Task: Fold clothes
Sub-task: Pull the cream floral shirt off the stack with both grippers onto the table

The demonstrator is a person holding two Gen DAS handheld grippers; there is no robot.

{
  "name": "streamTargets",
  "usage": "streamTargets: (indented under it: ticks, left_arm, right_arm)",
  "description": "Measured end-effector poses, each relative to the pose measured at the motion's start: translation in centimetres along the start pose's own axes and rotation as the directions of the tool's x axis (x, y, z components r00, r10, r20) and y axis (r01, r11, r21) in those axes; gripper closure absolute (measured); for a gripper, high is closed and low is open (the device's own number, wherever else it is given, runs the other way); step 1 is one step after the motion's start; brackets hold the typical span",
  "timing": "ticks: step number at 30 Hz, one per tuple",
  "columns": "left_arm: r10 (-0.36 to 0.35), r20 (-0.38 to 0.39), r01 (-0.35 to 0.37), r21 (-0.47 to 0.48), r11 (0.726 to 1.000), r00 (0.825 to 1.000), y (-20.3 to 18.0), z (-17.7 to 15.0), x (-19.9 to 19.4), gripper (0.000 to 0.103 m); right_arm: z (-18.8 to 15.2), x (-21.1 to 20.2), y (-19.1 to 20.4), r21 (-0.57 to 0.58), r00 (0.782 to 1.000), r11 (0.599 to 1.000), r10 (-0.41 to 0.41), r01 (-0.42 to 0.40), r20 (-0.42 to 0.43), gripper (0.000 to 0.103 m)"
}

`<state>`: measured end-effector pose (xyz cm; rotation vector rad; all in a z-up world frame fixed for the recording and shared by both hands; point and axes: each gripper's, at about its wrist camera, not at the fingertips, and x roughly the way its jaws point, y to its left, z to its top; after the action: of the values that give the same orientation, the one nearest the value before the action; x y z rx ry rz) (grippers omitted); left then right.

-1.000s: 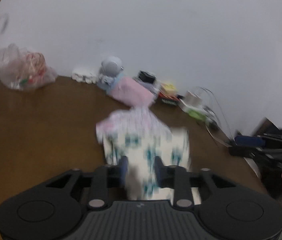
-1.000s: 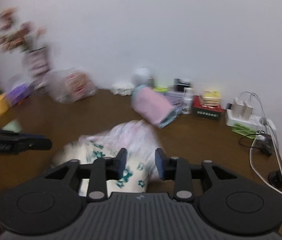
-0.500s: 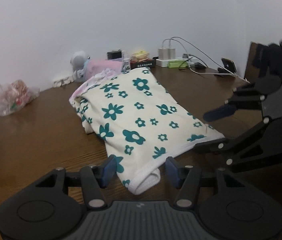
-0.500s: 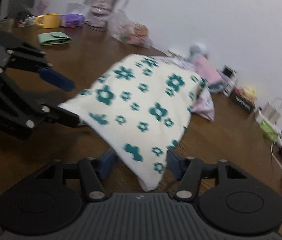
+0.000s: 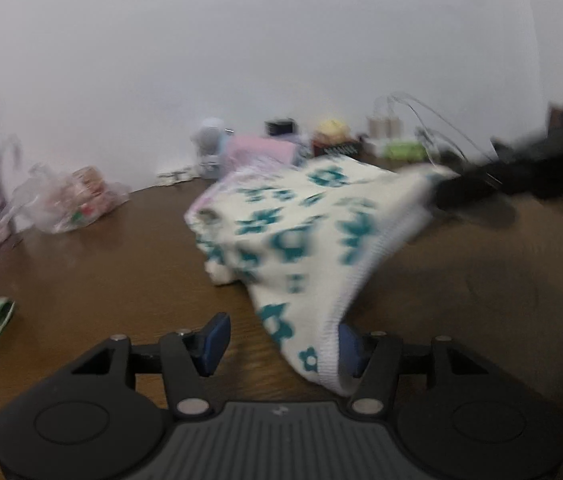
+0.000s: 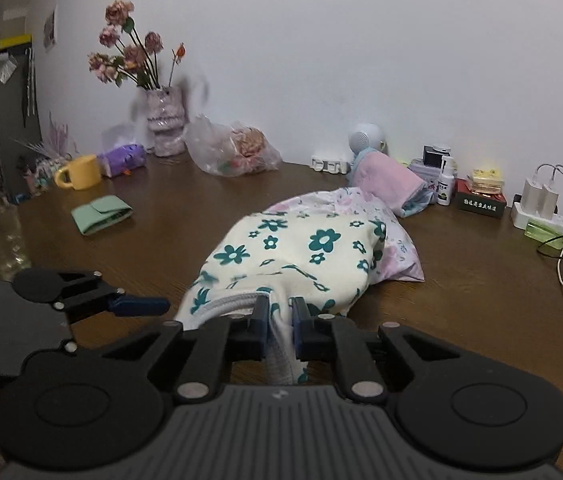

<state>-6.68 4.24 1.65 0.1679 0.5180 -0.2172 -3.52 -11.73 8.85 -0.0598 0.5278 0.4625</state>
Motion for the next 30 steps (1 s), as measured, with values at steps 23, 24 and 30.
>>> streamTargets:
  ticks: [23, 24, 30]
  left_arm:
    - [-0.048, 0.042, 0.047, 0.020, 0.999, 0.998, 0.7, 1.0, -5.7, 0.098]
    - [-0.034, 0.035, 0.033, 0.029, 0.999, 0.999, 0.6, 0.8, -5.6, 0.098]
    - [-0.020, 0.020, 0.019, 0.037, 0.999, 1.000, 0.5, 0.2, -5.3, 0.098]
  right_arm:
    - [-6.5, 2.9, 8.9, -0.472, 0.979, 0.857, -0.181, 0.206, 0.097, 0.055]
    - [-6.3, 2.7, 9.0, -0.463, 0.980, 0.864, -0.167, 0.199, 0.111, 0.055]
    - [-5.4, 1.7, 9.4, -0.433, 0.980, 0.886, -0.100, 0.165, 0.171, 0.054]
